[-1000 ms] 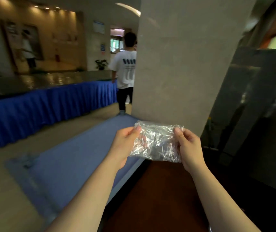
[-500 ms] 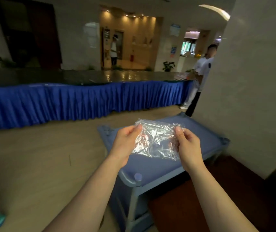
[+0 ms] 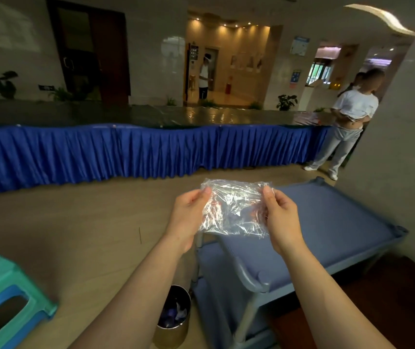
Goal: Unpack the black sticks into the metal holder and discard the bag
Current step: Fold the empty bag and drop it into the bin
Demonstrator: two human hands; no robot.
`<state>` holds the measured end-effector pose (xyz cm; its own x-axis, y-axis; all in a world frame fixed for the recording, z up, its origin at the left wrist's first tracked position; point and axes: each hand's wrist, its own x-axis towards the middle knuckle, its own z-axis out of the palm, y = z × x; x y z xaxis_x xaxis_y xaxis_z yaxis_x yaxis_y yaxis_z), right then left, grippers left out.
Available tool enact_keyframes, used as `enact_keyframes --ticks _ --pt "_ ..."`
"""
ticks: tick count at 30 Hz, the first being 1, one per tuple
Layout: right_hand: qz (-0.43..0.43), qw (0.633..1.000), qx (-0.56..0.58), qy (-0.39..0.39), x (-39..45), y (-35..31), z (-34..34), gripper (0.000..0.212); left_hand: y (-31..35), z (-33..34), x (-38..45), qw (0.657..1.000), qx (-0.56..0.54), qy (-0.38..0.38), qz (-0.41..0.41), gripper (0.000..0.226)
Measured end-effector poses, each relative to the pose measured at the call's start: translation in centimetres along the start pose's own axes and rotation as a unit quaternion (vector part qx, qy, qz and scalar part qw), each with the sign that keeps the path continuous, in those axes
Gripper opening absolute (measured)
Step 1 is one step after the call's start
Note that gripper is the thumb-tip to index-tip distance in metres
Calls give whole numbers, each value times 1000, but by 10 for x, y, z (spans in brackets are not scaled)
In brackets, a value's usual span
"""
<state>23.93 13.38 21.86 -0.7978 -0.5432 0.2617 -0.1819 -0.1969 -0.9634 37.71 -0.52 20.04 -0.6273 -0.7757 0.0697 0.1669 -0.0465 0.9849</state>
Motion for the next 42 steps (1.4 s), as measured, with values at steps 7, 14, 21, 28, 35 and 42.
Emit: enact_keyframes --ticks 7,14,21,28,35,42 --pt "61 997 28 26 18 21 76 33 -5 -66 44 1000 -20 12 -8 10" --pt "74 996 -20 41 31 53 142 29 -19 -121 81 999 -14 32 -20 20" --pt "102 992 -60 50 28 93 189 21 -50 -171 92 998 2 56 -40 11" --pt "131 987 -76 44 16 143 212 14 -91 -202 92 992 -2 74 -100 11" --pt "160 984 -76 19 5 212 211 19 -152 -216 88 977 -29 108 -179 23" --pt "165 982 -90 2 -3 310 200 7 -246 -220 88 970 -39 135 -198 14"
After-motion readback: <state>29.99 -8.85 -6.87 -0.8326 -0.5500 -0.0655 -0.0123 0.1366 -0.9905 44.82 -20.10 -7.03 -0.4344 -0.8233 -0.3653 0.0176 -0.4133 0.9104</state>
